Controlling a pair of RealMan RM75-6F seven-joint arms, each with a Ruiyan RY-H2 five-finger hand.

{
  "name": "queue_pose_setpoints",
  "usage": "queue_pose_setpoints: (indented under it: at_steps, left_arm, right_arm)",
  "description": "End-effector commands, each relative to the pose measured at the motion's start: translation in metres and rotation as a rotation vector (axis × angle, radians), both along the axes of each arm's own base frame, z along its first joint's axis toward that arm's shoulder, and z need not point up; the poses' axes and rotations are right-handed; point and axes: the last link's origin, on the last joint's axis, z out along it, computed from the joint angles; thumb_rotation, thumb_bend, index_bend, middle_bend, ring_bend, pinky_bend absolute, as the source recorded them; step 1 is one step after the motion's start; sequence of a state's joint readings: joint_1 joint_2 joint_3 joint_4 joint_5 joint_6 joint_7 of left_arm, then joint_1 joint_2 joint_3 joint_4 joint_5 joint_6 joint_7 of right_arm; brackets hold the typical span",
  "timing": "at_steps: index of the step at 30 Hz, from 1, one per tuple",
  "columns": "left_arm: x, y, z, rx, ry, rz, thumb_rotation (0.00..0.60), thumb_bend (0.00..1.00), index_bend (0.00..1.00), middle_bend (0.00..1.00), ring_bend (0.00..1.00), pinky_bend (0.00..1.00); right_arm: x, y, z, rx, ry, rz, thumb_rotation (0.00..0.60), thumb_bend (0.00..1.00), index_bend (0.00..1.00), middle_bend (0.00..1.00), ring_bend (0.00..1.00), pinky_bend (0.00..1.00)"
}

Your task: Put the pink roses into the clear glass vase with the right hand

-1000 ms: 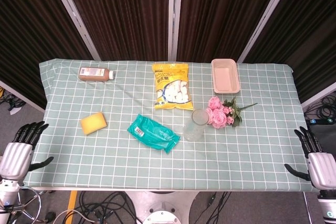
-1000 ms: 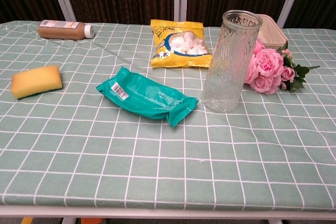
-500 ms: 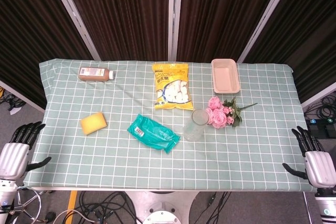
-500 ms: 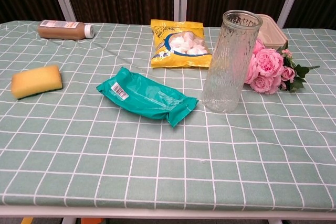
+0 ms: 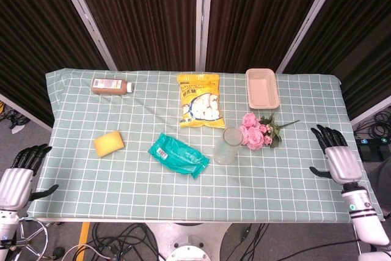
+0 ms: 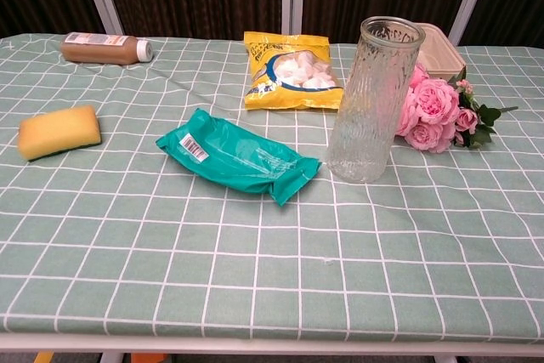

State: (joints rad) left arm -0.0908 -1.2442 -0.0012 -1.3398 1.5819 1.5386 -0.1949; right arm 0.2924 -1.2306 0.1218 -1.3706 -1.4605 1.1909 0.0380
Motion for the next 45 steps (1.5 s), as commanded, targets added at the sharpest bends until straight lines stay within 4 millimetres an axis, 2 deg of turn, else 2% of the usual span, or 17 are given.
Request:
queue_pose_setpoints:
  at_steps: [1, 6, 16, 29, 37, 45]
  left_arm:
    - [-0.001, 0.000, 0.000, 0.001, -0.002, 0.003, 0.600, 0.06, 0.11, 0.09, 0.07, 0.11]
    - [-0.002, 0.000, -0.001, -0.006, 0.007, 0.000, 0.600, 0.06, 0.11, 0.09, 0.07, 0.11]
    - [-0.007, 0.000, -0.002, -0.008, 0.003, 0.017, 0.600, 0.06, 0.11, 0.09, 0.07, 0.12]
    - [-0.015, -0.002, 0.000, -0.017, -0.009, 0.025, 0.600, 0.06, 0.11, 0.09, 0.07, 0.12]
    - [-0.018, -0.003, 0.001, -0.018, -0.020, 0.020, 0.600, 0.06, 0.11, 0.09, 0.07, 0.12]
    - [-0.020, -0.004, 0.001, -0.019, -0.024, 0.022, 0.600, 0.06, 0.11, 0.09, 0.07, 0.12]
  right_arm:
    - [0.018, -0.027, -0.017, 0.031, 0.021, 0.013, 0.600, 0.05, 0.00, 0.01, 0.00, 0.00]
    - [0.039, -0.052, -0.036, 0.082, 0.025, 0.019, 0.600, 0.05, 0.00, 0.01, 0.00, 0.00]
    - [0.061, -0.082, -0.070, 0.163, 0.056, 0.001, 0.600, 0.05, 0.00, 0.01, 0.00, 0.00]
    - [0.066, -0.097, -0.097, 0.192, 0.105, -0.049, 0.600, 0.05, 0.00, 0.03, 0.00, 0.00]
    - [0.064, -0.097, -0.116, 0.225, 0.107, -0.081, 0.600, 0.05, 0.00, 0.03, 0.00, 0.00]
    - [0.066, -0.103, -0.125, 0.208, 0.093, -0.090, 0.600, 0.05, 0.00, 0.04, 0.00, 0.00]
